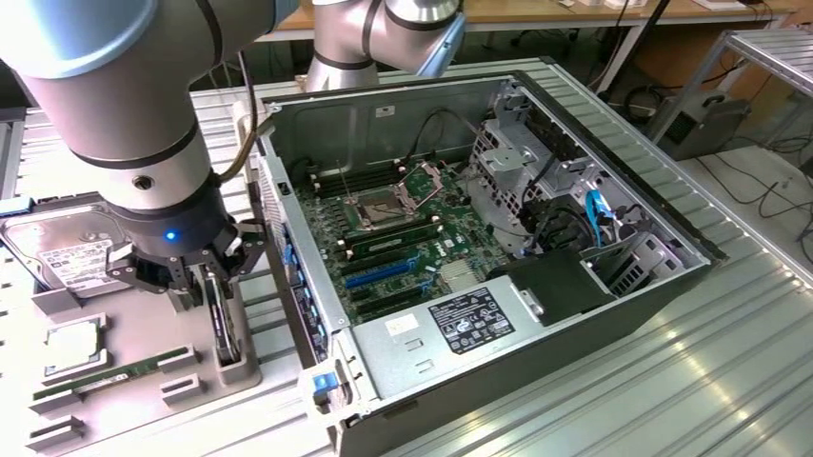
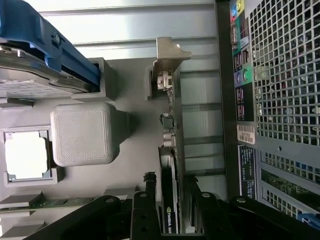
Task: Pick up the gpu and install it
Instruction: 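Pick up the gpu and move the gpu toward the slot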
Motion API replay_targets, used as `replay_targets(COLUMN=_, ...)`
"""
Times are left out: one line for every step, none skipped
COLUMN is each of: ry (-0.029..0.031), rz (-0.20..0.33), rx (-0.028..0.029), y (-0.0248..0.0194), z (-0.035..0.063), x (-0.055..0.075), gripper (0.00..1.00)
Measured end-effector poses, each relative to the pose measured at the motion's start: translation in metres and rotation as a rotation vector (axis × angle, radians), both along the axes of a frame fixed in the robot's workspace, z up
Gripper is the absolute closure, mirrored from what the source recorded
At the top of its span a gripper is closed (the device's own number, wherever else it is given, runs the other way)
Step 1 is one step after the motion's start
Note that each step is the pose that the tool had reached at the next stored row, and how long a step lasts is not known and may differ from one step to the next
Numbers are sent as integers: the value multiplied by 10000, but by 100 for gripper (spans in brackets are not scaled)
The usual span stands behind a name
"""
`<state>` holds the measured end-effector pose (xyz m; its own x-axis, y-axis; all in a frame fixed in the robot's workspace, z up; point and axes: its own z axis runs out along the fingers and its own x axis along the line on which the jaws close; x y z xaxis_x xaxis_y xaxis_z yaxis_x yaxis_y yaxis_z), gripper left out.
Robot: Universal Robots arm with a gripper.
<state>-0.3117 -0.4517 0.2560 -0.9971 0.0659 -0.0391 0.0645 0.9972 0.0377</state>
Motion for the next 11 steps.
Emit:
replay_targets(ry=10, rz=6, rx=4, y=3, z=-13, x=0, gripper=64)
replay_targets(ry=19, rz=10, rx=9, y=5, z=-22, x=1, gripper=64)
replay_targets(ry=27, rz=12, rx=15, y=6, z=-32, x=2, gripper=64)
replay_targets(ry=36, rz=13, rx=25, y=7, z=-40, x=3, gripper=64)
replay_targets(ry=41, rz=14, rx=53, y=6, z=-48, x=6, gripper=64)
replay_targets(ry=44, rz=15, rx=84, y=6, z=-54, x=8, gripper=64)
replay_targets(ry=45, rz=15, rx=143, y=6, z=-66, x=10, gripper=64)
replay_targets(ry=46, rz=14, rx=156, y=7, z=-72, x=9, gripper=64)
replay_targets(ry=45, rz=15, rx=158, y=7, z=-79, x=10, gripper=64)
replay_targets(ry=45, rz=15, rx=157, y=7, z=-85, x=10, gripper=64)
replay_targets(ry=49, rz=15, rx=150, y=6, z=-89, x=10, gripper=64)
